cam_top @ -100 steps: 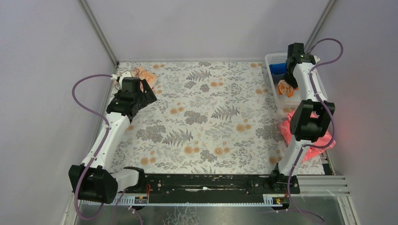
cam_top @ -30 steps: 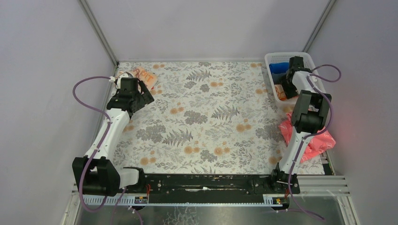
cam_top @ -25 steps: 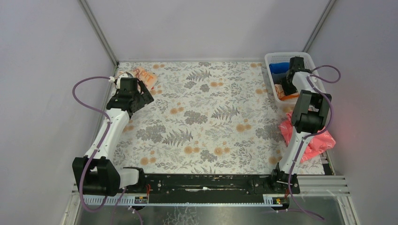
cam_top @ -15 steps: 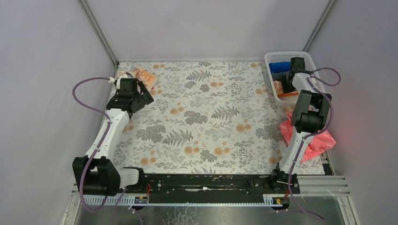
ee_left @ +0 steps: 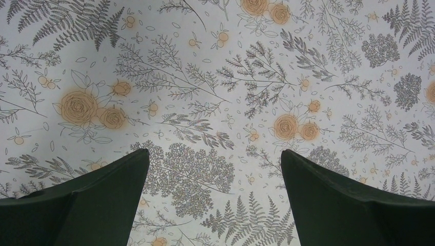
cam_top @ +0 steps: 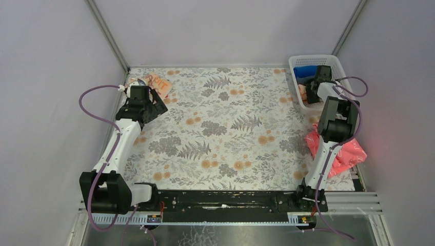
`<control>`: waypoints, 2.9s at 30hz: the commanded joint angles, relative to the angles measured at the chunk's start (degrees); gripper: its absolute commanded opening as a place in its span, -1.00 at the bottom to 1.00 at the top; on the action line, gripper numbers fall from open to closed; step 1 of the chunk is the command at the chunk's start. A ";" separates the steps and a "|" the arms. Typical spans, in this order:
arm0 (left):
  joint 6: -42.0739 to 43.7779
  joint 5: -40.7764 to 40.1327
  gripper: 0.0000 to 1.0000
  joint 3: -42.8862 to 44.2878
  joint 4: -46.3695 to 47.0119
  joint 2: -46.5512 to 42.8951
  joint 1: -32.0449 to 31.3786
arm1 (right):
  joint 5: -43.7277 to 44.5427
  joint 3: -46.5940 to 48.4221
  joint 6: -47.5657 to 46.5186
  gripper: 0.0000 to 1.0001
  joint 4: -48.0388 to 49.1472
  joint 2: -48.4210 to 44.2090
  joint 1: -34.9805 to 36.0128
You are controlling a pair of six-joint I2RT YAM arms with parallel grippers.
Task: Roll the towels
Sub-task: Place the towel in the bin, then move the towel to the center of the board.
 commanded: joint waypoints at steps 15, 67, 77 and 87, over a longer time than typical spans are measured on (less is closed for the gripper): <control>-0.12 1.70 1.00 -0.68 1.71 -1.42 1.23 | 6.13 -2.79 -10.36 0.98 -7.08 -15.34 0.11; -14.67 22.91 -0.94 24.28 15.41 51.65 5.99 | -41.35 -42.79 -46.71 0.99 18.85 -49.90 20.39; -11.21 18.51 -1.00 13.59 10.39 40.42 -23.60 | -39.84 -41.92 -48.83 0.99 15.85 -49.41 24.89; -9.83 10.45 -1.00 -1.59 -0.55 18.99 -37.49 | -37.48 -40.71 -51.99 0.99 12.17 -46.26 28.94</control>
